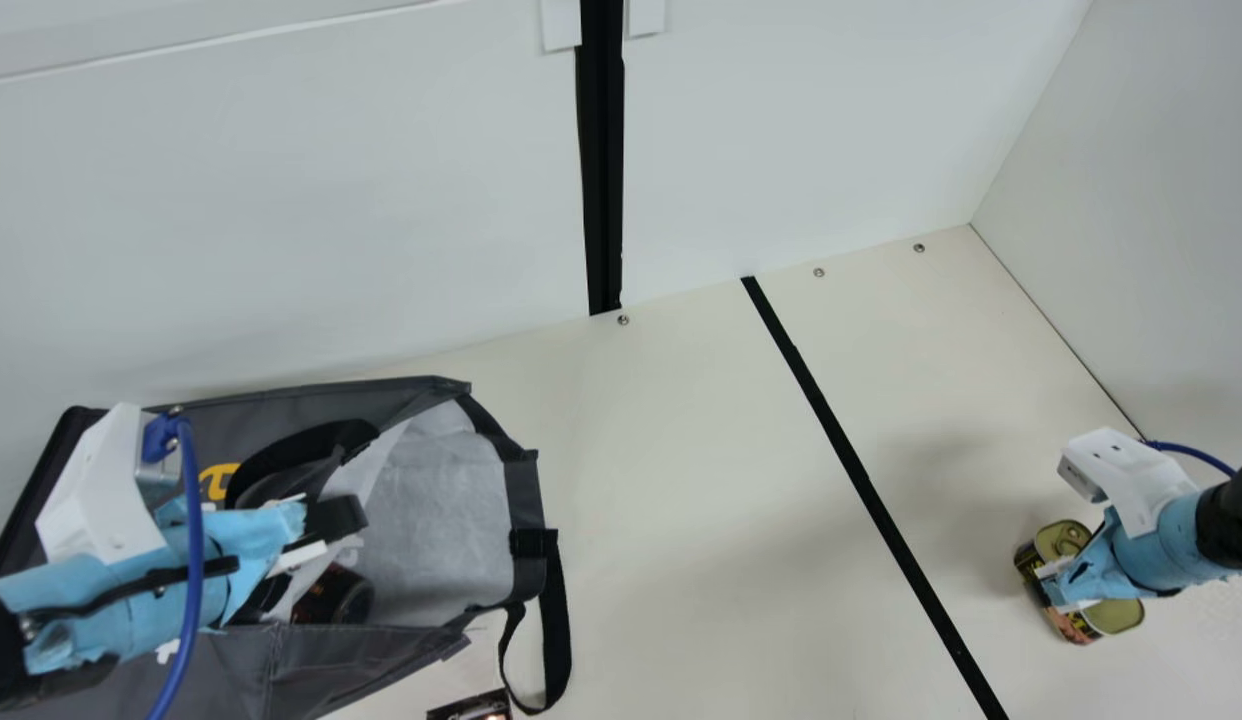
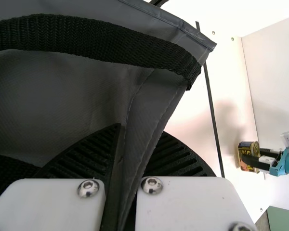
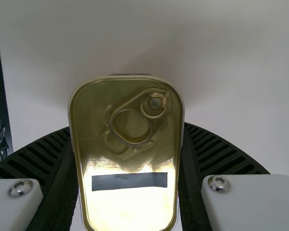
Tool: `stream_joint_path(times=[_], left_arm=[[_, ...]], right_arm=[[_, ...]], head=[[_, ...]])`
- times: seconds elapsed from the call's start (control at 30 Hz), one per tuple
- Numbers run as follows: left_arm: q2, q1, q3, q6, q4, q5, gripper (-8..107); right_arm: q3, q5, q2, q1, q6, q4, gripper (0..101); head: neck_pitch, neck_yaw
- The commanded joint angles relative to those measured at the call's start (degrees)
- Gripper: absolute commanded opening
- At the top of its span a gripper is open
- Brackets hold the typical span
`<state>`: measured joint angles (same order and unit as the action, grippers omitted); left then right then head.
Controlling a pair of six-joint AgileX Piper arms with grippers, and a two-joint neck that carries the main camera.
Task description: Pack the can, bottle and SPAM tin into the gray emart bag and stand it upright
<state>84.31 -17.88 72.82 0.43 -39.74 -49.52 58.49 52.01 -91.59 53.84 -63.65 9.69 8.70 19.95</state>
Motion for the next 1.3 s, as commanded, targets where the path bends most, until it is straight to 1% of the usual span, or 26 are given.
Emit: stream_joint_path(times=[0.0, 0.23, 0.47, 0.9, 1.27], left_arm=[[0.00, 0.00, 0.00, 0.00, 0.00, 0.00, -8], [0.00, 0.00, 0.00, 0.00, 0.00, 0.00, -8], [0.00, 0.00, 0.00, 0.00, 0.00, 0.00, -8], [0.00, 0.00, 0.00, 0.00, 0.00, 0.00, -8], [0.00, 0.00, 0.00, 0.00, 0.00, 0.00, -8]], right_arm=[[0.85, 0.60, 0.15, -0.82, -0.65, 0.46, 0], [3.35, 2.19, 0.71, -4.19, -2.32, 1.71, 0], [4.38, 3.24, 1.93, -7.89, -2.88, 2.26, 0], [2.91, 5.08, 6.56, -16.25, -3.16, 3.00, 0], [0.90, 6.87, 11.39, -25.11, -1.45, 2.96, 0]], head=[[1.30, 0.05], [1.30, 0.05], [1.30, 0.05], [1.30, 0.05], [1.30, 0.05]])
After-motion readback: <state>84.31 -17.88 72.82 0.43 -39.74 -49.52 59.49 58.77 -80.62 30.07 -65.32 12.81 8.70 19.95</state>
